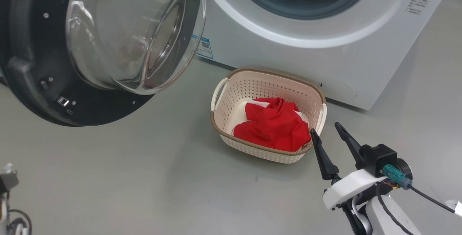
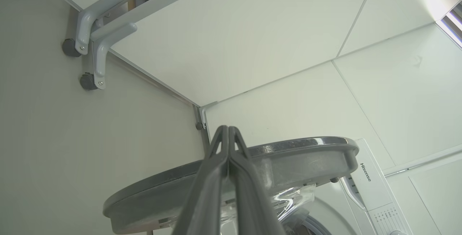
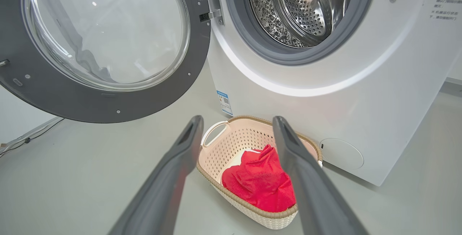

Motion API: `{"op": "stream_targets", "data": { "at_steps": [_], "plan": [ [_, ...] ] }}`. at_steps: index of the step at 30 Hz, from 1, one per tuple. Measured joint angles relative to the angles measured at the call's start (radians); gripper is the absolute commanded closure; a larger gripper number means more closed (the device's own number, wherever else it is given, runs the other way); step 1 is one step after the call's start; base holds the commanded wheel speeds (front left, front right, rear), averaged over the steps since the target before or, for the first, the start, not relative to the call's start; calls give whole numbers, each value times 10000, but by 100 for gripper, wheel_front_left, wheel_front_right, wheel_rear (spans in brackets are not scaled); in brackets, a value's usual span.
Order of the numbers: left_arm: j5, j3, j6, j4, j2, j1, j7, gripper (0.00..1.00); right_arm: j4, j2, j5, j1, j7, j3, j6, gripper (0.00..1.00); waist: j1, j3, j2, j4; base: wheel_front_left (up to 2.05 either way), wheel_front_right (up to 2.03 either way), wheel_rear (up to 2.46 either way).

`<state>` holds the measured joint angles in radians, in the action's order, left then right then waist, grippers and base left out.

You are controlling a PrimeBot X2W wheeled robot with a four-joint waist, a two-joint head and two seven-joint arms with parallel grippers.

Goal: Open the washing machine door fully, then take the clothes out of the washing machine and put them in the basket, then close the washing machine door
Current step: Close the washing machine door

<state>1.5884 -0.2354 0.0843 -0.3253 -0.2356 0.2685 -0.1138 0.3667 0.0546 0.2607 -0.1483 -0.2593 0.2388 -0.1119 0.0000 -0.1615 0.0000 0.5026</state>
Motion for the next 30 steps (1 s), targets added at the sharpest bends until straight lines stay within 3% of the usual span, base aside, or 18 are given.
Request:
{"op": "stream_targets", "data": {
  "at_steps": [15,30],
  "plan": [
    [575,-569,-907,-1170,-821,1499,514,100,-219,261,-142,-204,0,-25,-2,0,0,-882,0,-599,0,0,0],
    [1181,-821,-968,-2023,-796,2532,700,100,-372,571,-169,-552,0,-328,-4,0,0,-1716,0,-1173,0,0,0]
  ]
}}
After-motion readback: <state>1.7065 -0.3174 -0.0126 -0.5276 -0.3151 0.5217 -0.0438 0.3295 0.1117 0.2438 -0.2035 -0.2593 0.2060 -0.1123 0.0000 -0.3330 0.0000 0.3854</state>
